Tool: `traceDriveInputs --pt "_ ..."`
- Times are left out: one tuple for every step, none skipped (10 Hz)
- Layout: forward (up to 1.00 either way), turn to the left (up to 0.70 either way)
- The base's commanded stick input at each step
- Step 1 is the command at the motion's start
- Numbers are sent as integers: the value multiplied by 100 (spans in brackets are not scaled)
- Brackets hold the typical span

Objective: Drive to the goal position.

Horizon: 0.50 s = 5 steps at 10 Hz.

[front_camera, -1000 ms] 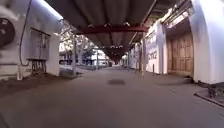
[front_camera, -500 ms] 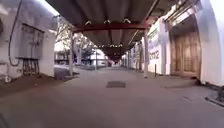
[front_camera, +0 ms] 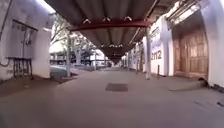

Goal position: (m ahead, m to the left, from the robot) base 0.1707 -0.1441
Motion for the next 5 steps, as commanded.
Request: traceDriveInputs --pt "70 0" --pt "70 0" --pt "70 0" --pt "70 0" --pt "70 0"
